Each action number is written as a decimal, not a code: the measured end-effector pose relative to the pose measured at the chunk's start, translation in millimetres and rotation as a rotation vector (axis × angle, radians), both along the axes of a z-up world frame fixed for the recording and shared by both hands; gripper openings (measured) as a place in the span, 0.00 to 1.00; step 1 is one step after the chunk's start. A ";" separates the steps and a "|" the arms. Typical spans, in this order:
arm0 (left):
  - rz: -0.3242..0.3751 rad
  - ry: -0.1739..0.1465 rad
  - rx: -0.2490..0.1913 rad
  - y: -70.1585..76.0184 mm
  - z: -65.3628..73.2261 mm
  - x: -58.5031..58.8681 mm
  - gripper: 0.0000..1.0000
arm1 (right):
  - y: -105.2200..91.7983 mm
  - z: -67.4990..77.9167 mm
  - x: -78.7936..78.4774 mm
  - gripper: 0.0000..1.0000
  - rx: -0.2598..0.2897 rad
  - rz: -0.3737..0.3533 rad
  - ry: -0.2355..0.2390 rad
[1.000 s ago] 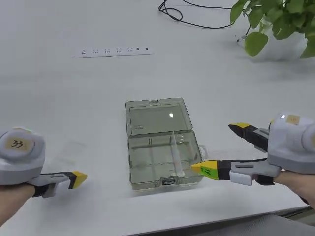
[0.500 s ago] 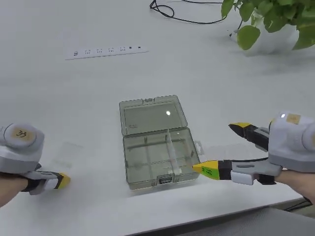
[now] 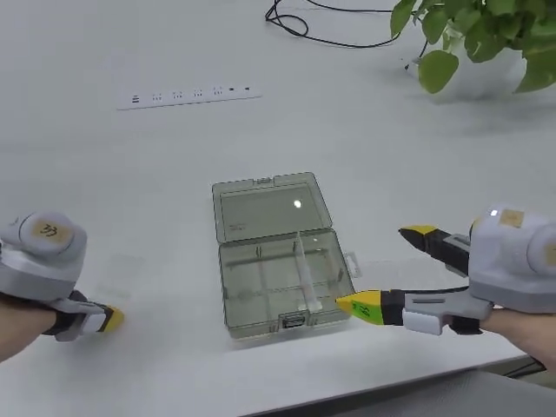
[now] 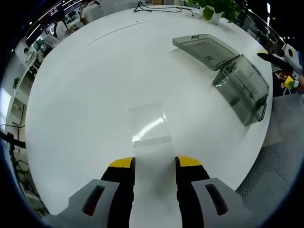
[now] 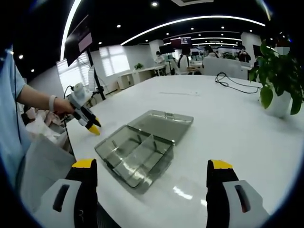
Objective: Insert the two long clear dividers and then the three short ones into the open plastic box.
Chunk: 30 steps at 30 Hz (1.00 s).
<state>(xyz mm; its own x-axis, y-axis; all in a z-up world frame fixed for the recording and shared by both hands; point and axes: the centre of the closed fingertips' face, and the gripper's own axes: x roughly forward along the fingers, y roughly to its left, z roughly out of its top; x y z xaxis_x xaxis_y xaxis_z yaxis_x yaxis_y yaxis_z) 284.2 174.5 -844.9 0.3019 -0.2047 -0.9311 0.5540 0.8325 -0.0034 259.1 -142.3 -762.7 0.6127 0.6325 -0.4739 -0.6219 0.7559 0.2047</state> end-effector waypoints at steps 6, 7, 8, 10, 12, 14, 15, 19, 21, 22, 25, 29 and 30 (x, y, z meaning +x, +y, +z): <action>0.003 0.013 -0.003 0.8 1.0 -0.2 0.31 | 1.7 0.8 -0.4 0.95 0.002 0.007 0.002; 0.013 0.014 -0.011 1.5 2.1 0.1 0.31 | 2.0 0.6 -0.6 0.95 0.002 0.008 0.003; 0.020 0.017 -0.016 1.6 2.0 0.0 0.30 | 2.2 0.0 -1.0 0.95 -0.002 0.010 0.007; 0.014 0.013 -0.014 1.9 1.2 -0.5 0.30 | 1.6 -1.9 -0.7 0.95 -0.004 0.014 0.010; 0.014 0.010 -0.012 1.7 1.2 -0.5 0.30 | 1.4 -2.6 -0.8 0.95 -0.005 0.015 0.014; 0.016 0.008 -0.013 1.6 1.0 -0.5 0.30 | 1.7 -2.3 -0.6 0.95 0.000 0.014 0.017; 0.017 0.007 -0.015 1.8 1.0 -0.6 0.30 | 1.7 -2.4 -0.4 0.94 0.001 0.015 0.017; 0.022 -0.001 -0.026 2.7 0.8 -0.5 0.30 | 2.9 -3.0 0.6 0.94 -0.001 0.020 0.019; 0.024 -0.008 -0.034 2.8 0.8 -1.2 0.30 | 3.8 -3.2 1.2 0.94 -0.001 0.021 0.018; 0.028 -0.011 -0.036 3.3 0.6 -1.1 0.30 | 4.3 -4.1 1.3 0.94 -0.007 0.024 0.020; 0.033 -0.017 -0.044 3.7 0.9 -1.6 0.30 | 6.2 -4.7 1.0 0.94 -0.012 0.031 0.021; 0.047 -0.020 -0.064 3.8 1.0 -2.3 0.30 | 9.4 -5.1 -0.6 0.94 -0.014 0.036 0.026; 0.050 -0.019 -0.069 4.0 0.8 -3.1 0.30 | 10.1 -5.0 -1.0 0.94 -0.013 0.038 0.027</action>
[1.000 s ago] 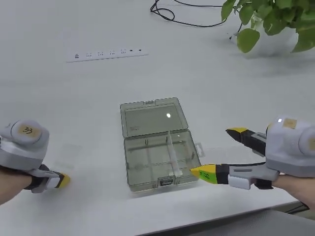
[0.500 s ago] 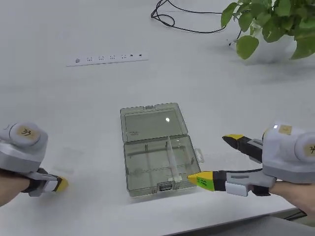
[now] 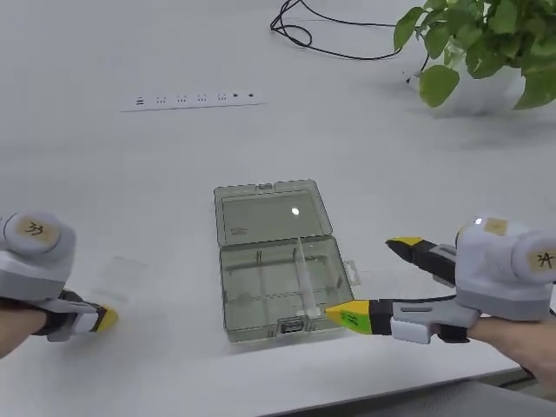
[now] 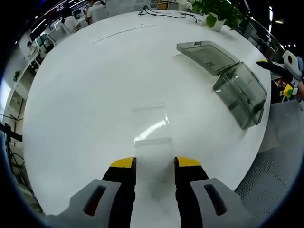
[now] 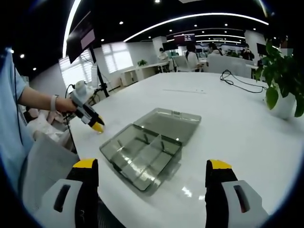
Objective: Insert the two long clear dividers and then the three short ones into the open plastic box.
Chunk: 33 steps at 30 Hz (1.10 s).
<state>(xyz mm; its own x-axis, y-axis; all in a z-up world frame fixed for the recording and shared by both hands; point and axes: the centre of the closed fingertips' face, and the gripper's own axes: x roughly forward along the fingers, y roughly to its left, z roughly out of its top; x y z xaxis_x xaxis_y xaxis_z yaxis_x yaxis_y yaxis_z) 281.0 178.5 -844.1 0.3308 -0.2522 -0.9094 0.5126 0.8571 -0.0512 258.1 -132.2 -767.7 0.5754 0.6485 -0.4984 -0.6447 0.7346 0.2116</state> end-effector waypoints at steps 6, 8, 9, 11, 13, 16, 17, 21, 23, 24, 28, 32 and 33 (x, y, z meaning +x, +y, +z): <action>0.047 -0.010 -0.047 0.9 1.7 -3.6 0.30 | 4.7 1.2 -1.2 0.94 0.011 0.003 0.011; 0.061 -0.016 -0.057 0.5 2.7 -4.4 0.30 | 7.0 1.4 -0.7 0.94 0.010 0.004 0.010; 0.067 -0.019 -0.063 -0.2 3.2 -4.7 0.30 | 9.1 0.8 -0.7 0.94 0.010 0.007 0.013; 0.074 -0.023 -0.072 -1.5 4.5 -5.5 0.30 | 11.9 0.8 -0.9 0.94 0.010 0.013 0.016; 0.079 -0.028 -0.083 -4.1 6.6 -6.6 0.30 | 14.6 2.1 -0.5 0.93 0.013 0.018 0.010; 0.093 -0.035 -0.117 -10.6 10.5 -7.7 0.30 | 18.3 3.3 0.4 0.93 0.019 0.023 0.012; 0.097 -0.037 -0.126 -12.7 11.4 -8.1 0.30 | 19.5 3.5 0.3 0.93 0.021 0.025 0.015; 0.105 -0.049 -0.160 -24.5 14.5 -9.0 0.30 | 24.5 3.4 -0.6 0.91 0.032 0.029 0.027; 0.103 -0.056 -0.176 -31.2 17.3 -9.5 0.30 | 25.8 3.3 -0.5 0.91 0.040 0.027 0.038; 0.102 -0.060 -0.181 -33.9 18.8 -9.5 0.30 | 26.4 3.8 -0.3 0.91 0.044 0.025 0.038; 0.084 -0.087 -0.213 -49.5 29.3 -7.3 0.30 | 28.5 5.5 0.0 0.91 0.056 0.023 0.041; 0.055 -0.106 -0.228 -63.5 38.3 -4.2 0.30 | 29.6 5.9 0.0 0.91 0.073 0.017 0.052; 0.049 -0.110 -0.234 -66.9 40.6 -3.0 0.30 | 29.5 5.1 -0.1 0.91 0.069 0.020 0.053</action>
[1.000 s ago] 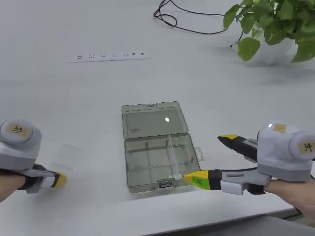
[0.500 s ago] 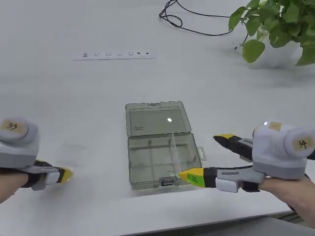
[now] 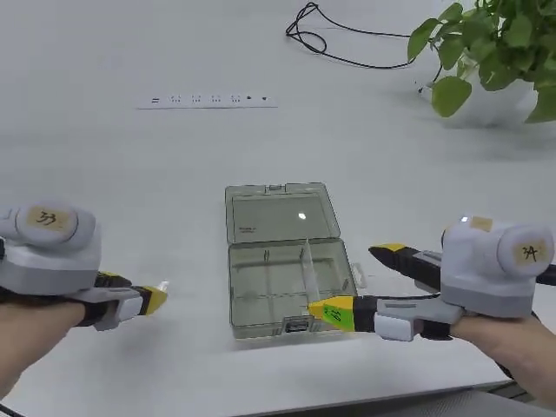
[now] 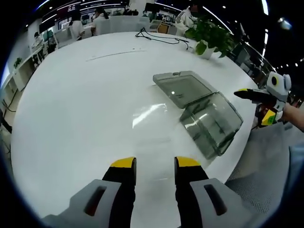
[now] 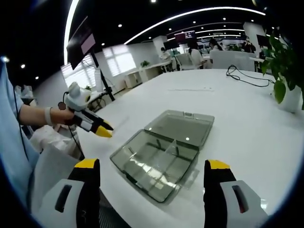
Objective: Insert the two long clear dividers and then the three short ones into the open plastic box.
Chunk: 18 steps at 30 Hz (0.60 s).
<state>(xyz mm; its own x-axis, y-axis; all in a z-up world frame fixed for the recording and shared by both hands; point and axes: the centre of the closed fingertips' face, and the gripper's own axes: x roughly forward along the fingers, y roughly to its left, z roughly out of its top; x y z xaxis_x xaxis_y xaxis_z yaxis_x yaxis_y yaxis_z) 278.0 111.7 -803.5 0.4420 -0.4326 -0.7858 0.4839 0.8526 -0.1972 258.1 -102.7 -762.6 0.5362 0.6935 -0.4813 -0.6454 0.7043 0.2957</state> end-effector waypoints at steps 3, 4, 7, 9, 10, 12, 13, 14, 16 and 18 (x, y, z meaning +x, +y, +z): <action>-0.016 -0.024 -0.018 -13.2 9.7 4.2 0.30 | 0.8 0.0 0.0 0.90 0.001 0.002 0.004; -0.018 -0.030 -0.027 -17.2 12.3 5.4 0.30 | 0.9 0.2 0.6 0.90 0.001 0.001 0.003; -0.031 -0.050 -0.050 -30.5 19.5 8.7 0.30 | 2.2 1.2 2.2 0.89 0.006 0.000 0.008; -0.040 -0.060 -0.065 -38.8 23.5 9.8 0.30 | 3.5 2.4 3.7 0.88 0.012 -0.002 0.016; -0.042 -0.066 -0.080 -44.1 26.9 9.5 0.30 | 4.8 3.1 3.5 0.88 0.018 0.000 0.022; -0.044 -0.079 -0.116 -54.3 34.5 7.4 0.30 | 6.9 3.8 3.0 0.87 0.017 0.006 0.023; -0.044 -0.085 -0.123 -57.4 36.9 6.3 0.30 | 7.1 3.9 3.0 0.87 0.016 0.006 0.022; -0.049 -0.090 -0.133 -62.1 39.4 4.6 0.30 | 8.3 4.3 2.8 0.86 0.017 0.008 0.023; -0.055 -0.094 -0.143 -67.5 41.1 2.3 0.30 | 10.9 4.6 2.6 0.85 0.021 0.010 0.028; -0.059 -0.096 -0.152 -72.3 42.7 -0.3 0.30 | 14.2 5.5 2.6 0.84 0.030 0.012 0.034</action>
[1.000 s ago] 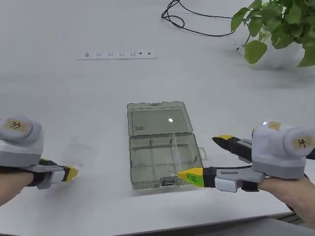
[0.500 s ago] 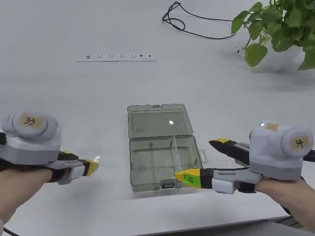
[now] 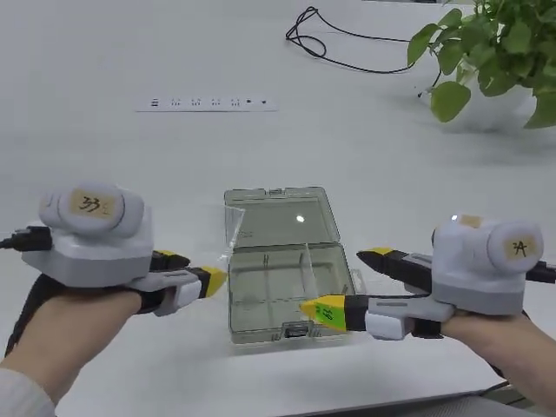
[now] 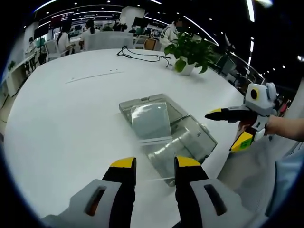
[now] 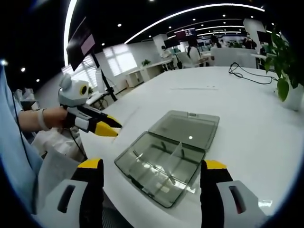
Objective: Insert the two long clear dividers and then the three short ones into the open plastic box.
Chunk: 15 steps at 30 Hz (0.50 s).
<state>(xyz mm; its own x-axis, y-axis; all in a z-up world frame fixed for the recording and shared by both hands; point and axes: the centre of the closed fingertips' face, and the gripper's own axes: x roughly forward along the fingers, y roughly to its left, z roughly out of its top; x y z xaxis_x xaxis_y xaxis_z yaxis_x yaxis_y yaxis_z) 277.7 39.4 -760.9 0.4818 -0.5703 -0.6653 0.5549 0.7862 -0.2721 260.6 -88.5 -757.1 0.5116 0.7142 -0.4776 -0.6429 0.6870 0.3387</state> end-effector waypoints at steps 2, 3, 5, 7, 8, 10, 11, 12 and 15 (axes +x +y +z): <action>-0.003 -0.005 -0.015 -6.1 0.7 -2.7 0.30 | 3.5 1.5 0.6 0.83 0.007 -0.001 0.003; -0.003 -0.007 -0.017 -7.8 0.6 -3.6 0.30 | 5.3 2.4 0.7 0.83 0.012 0.001 0.004; -0.005 -0.011 -0.029 -12.3 1.5 -6.1 0.30 | 9.2 4.9 1.6 0.81 0.019 0.002 0.006; -0.005 -0.034 -0.051 -18.1 5.9 -7.7 0.30 | 12.7 8.6 3.4 0.79 0.037 -0.005 0.012; -0.005 -0.036 -0.050 -19.5 6.1 -8.8 0.30 | 13.9 10.5 4.7 0.77 0.046 -0.009 0.011; -0.001 -0.043 -0.058 -23.2 6.8 -10.6 0.30 | 17.9 15.9 7.2 0.74 0.081 -0.025 0.019; 0.000 -0.046 -0.061 -24.8 7.0 -11.3 0.30 | 19.0 17.2 8.0 0.72 0.088 -0.028 0.021; 0.001 -0.049 -0.065 -26.9 7.0 -12.1 0.30 | 21.0 19.3 9.0 0.70 0.102 -0.032 0.023; -0.001 -0.060 -0.074 -32.6 8.4 -15.3 0.30 | 25.8 24.1 11.5 0.68 0.135 -0.050 0.039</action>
